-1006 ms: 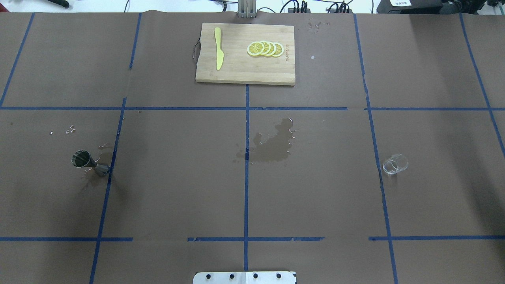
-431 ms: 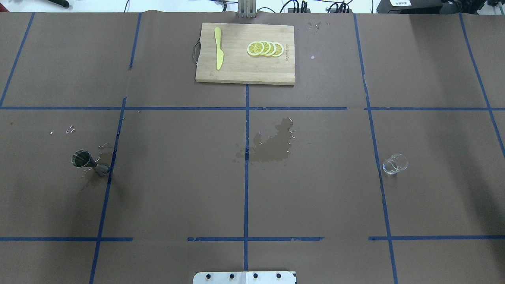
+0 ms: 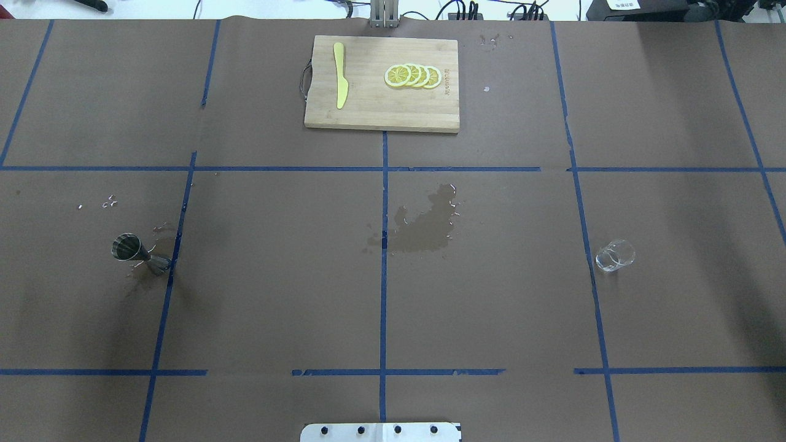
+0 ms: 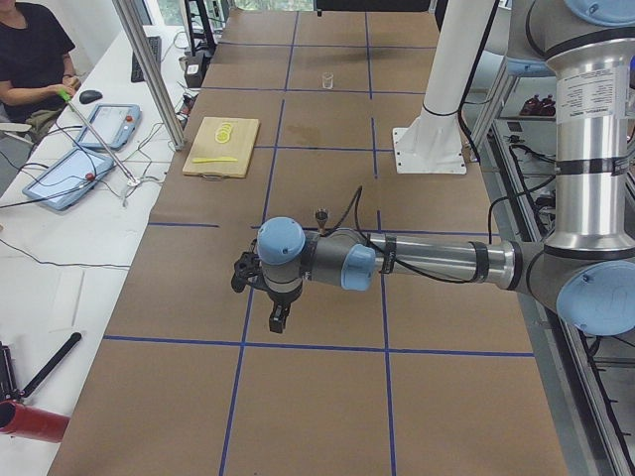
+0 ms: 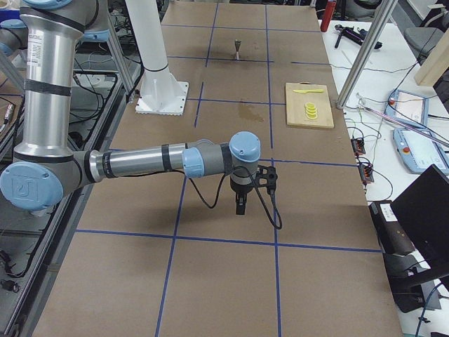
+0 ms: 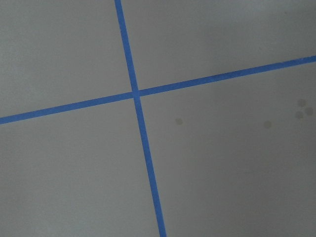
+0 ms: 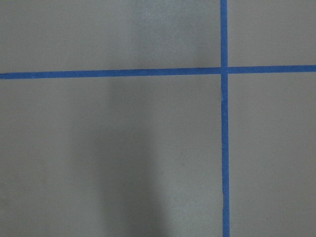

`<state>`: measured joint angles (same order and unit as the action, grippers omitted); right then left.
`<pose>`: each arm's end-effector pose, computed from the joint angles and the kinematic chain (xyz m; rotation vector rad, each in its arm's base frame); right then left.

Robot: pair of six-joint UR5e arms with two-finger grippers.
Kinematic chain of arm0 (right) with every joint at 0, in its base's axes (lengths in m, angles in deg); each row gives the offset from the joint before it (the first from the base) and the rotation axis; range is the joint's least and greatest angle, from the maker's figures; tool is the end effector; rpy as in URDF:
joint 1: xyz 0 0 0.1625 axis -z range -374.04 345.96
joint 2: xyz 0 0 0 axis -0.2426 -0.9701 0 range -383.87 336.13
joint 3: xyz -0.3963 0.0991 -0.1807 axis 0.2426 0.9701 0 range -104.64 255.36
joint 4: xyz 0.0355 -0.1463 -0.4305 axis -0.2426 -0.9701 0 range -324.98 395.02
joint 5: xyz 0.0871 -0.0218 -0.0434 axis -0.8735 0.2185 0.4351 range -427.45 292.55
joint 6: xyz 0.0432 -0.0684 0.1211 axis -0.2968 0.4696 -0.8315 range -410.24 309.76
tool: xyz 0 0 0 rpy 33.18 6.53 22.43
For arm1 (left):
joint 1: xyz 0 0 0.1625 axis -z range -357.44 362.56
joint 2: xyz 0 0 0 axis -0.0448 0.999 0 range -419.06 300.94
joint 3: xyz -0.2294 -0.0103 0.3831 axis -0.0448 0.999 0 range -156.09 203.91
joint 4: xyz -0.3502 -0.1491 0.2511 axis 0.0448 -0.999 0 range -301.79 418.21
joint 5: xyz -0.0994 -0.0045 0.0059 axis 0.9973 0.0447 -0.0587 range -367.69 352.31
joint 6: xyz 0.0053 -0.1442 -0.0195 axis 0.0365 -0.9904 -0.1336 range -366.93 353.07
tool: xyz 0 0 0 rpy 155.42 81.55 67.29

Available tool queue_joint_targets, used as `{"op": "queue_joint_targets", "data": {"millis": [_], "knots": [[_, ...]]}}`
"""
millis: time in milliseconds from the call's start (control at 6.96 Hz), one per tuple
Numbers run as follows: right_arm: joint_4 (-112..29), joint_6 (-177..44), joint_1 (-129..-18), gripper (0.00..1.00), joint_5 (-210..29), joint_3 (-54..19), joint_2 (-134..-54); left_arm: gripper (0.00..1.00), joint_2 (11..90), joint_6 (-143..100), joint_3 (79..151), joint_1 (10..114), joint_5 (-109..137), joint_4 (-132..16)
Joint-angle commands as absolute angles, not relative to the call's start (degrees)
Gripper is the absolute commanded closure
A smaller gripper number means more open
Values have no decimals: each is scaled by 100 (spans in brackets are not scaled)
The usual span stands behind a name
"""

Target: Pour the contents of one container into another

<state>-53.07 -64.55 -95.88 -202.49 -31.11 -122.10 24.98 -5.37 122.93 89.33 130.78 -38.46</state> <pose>-0.0387 -0.4833 0.6258 0.0120 -0.8016 0.0318 0.0042 -0.5042 0.6616 0.1475 0.8468 0.1504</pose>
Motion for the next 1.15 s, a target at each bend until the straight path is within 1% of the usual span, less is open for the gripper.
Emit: {"op": "queue_joint_targets", "data": {"millis": [0, 431, 719, 1006], "knots": [[-5305, -6440, -9596, 0, -20227, -3082, -12282, 0, 2522, -544, 12209, 8931, 13065, -3873], [-5305, -6422, -9587, 0, -20008, -3029, -12212, 0, 2469, -518, 12296, 9010, 13074, -3900], [-5314, -5993, -9465, 0, -19718, -2976, -12213, 0, 2514, -535, 12296, 9010, 13065, -3856], [-5322, -5379, -9594, 0, -19778, -2915, -12344, 0, 2487, -535, 12514, 9072, 13074, -3498]]}}
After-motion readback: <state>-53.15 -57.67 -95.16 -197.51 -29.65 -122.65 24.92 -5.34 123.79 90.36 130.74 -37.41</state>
